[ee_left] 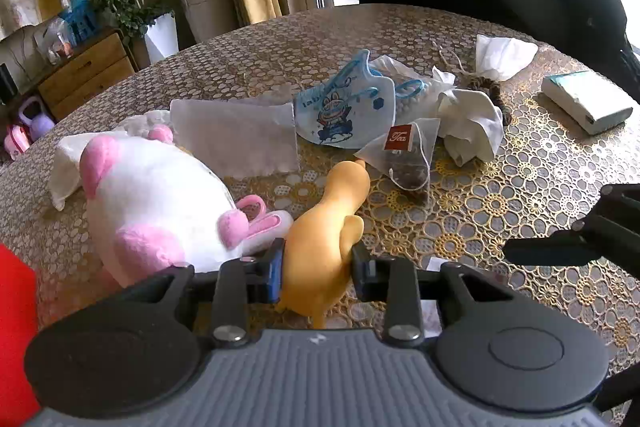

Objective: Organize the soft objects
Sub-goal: 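Carry the yellow duck with the left tool into the red tin box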

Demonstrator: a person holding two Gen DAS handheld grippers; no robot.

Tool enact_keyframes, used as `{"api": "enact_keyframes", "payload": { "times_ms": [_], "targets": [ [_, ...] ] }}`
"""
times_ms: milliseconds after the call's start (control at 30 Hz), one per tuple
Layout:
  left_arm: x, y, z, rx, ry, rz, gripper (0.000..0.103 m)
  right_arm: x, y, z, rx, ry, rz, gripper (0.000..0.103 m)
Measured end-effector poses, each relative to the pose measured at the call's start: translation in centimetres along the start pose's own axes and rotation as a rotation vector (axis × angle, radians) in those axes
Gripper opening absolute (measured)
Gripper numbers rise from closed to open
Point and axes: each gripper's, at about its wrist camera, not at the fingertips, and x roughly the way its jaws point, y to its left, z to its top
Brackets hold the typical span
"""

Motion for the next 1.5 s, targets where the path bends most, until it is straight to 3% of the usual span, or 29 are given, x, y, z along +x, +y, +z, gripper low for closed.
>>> {"api": "enact_keyframes", "payload": {
  "times_ms": [100, 233, 433, 533, 700, 1033, 1500],
  "targets": [
    [-0.3, 0.2, 0.1, -0.014, -0.006, -0.002, 0.03, 0.2, 0.0, 0.1, 0.004, -0.003, 0.016, 0.062],
    [-0.7, 0.6, 0.1, -0.037, -0.012, -0.009, 0.029, 0.2, -0.5, 0.2, 0.044, 0.003, 0.051, 0.046],
    [-1.7, 1.1, 0.1, -0.075, -0.017, -0.043, 0.028, -0.5, -0.7, 0.0, 0.072, -0.002, 0.052, 0.038],
    [-2.7, 1.5, 0.0, -0.093, -0.029, -0.053, 0.027, -1.1, -0.6, -0.1, 0.086, -0.003, 0.05, 0.006],
    [-4.8, 1.9, -0.2, -0.108, -0.048, -0.065, 0.027, -2.0, -0.3, -0.3, 0.08, 0.008, 0.022, 0.0],
    [-9.7, 4.0, -1.2, -0.128, -0.09, -0.059, 0.027, -5.1, -0.1, 0.2, 0.088, -0.052, -0.056, 0.0],
    [-17.8, 11.7, -3.7, -0.211, -0.174, 0.017, 0.027, -13.1, 3.2, 5.1, -0.089, -0.197, -0.075, 0.0]
  ]
}}
